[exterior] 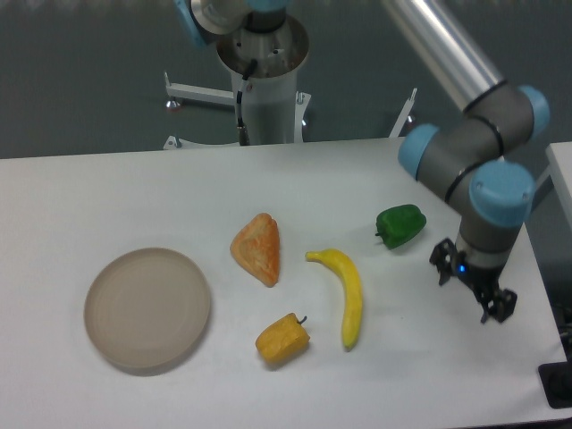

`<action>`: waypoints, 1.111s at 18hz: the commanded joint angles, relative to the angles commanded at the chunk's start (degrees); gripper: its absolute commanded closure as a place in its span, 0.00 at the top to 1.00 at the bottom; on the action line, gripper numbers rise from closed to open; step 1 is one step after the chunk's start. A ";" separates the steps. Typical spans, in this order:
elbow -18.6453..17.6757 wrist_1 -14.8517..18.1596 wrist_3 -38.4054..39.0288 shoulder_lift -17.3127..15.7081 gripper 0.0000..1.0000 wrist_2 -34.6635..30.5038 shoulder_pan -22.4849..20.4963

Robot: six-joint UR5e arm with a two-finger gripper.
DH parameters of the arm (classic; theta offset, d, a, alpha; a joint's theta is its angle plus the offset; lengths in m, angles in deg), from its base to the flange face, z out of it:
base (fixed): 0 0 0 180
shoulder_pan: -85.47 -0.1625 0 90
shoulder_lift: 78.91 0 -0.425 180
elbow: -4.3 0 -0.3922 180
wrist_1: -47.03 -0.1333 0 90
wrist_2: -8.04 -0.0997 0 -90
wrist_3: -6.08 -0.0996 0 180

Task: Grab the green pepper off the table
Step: 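Raise the gripper up and away from the green bell pepper, then move the open gripper over the green bell pepper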

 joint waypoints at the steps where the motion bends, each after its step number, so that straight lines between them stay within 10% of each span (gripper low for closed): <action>1: -1.50 0.18 -0.96 -0.97 1.00 0.09 -0.44; 20: -13.02 0.88 -15.74 -9.94 1.00 -0.79 -6.34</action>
